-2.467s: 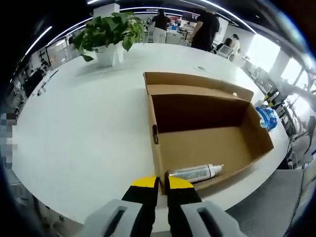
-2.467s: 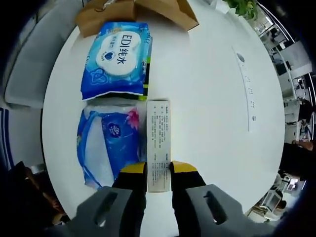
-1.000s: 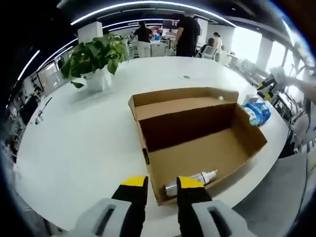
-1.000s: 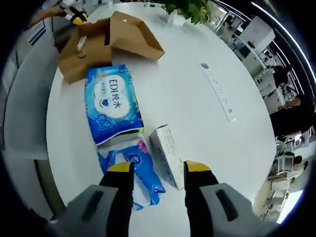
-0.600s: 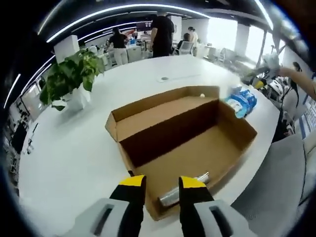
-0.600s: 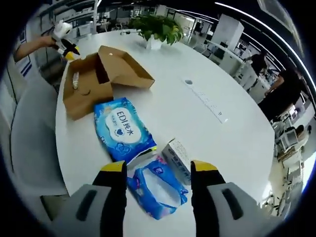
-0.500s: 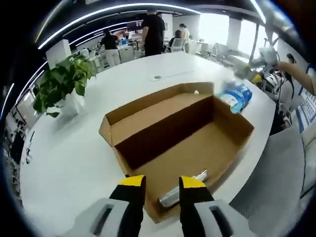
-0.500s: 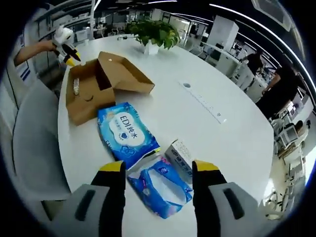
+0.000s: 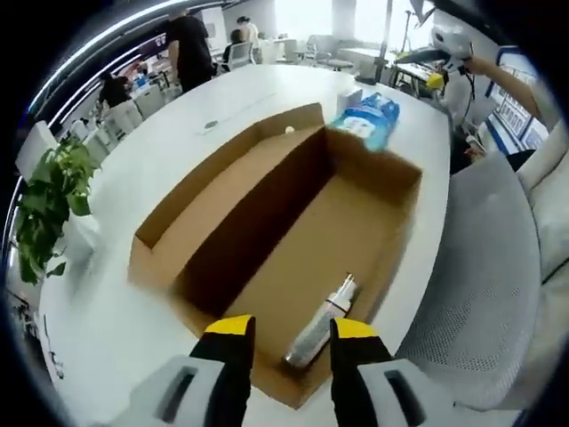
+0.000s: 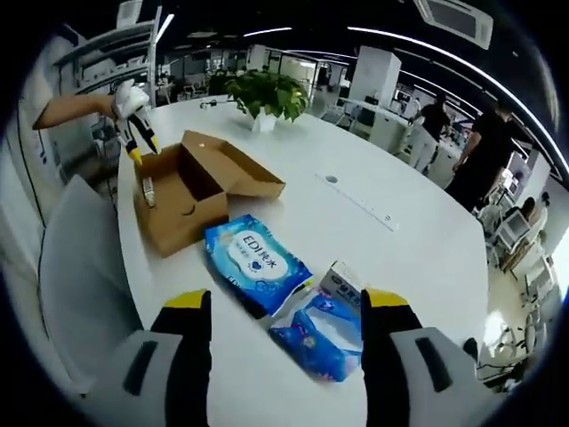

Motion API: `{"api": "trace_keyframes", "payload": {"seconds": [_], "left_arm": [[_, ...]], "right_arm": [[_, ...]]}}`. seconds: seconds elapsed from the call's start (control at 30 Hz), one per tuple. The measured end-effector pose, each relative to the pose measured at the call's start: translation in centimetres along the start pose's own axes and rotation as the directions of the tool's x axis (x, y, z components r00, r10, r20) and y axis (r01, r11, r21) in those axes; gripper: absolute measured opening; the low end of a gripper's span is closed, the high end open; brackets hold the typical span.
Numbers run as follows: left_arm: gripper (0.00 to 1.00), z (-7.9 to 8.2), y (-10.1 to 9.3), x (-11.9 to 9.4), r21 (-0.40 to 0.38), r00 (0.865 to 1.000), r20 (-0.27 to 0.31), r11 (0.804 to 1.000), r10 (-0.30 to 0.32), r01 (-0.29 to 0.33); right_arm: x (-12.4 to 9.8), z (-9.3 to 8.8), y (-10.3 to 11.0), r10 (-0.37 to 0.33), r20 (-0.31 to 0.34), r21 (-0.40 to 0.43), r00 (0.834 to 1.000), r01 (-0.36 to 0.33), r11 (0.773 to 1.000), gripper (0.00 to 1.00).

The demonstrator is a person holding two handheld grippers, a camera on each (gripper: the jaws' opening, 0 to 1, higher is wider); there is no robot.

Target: Operate the shoe box by opening the lid, removing the specified soft item, and placing it in the target area until the item is outside and the box remains undamaged.

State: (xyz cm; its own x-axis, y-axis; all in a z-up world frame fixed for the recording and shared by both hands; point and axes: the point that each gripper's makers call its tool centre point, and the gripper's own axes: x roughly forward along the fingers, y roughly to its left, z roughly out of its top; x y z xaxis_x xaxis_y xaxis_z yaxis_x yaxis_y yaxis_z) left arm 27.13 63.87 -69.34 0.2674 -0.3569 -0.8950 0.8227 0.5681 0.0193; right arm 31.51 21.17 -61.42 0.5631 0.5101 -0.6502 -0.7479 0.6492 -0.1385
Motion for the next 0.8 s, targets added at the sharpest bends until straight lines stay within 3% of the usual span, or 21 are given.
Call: {"api": "trace_keyframes", "payload": {"seconds": [0.13, 0.33, 0.5, 0.8], "left_arm": [[0.37, -0.2, -0.6, 0.8, 0.107, 0.997, -0.048, 0.992, -0.066, 0.071], [0.38, -0.2, -0.5, 1.9, 0.174, 0.990, -0.094, 0.978, -0.103, 0.119], [0.38, -0.3, -1.0, 2.6, 0.231, 0.977, -0.141, 0.955, -0.158, 0.187], [0.36, -1.1, -1.1, 3.9, 0.336, 0.959, -0.220, 0.909, -0.178, 0.246]], "right_arm": [[-0.9, 0.3, 0.8, -0.009, 0.027, 0.027, 1.000, 0.008, 1.000, 0.69], [-1.7, 0.1, 2.2, -0.007, 0.039, 0.051, 0.999, 0.005, 0.999, 0.75], [-2.2, -0.3, 3.3, -0.002, 0.033, 0.068, 0.999, -0.001, 0.998, 0.81], [-2.9, -0.5, 5.2, 0.008, 0.037, 0.074, 0.999, -0.011, 0.997, 0.86]]}}
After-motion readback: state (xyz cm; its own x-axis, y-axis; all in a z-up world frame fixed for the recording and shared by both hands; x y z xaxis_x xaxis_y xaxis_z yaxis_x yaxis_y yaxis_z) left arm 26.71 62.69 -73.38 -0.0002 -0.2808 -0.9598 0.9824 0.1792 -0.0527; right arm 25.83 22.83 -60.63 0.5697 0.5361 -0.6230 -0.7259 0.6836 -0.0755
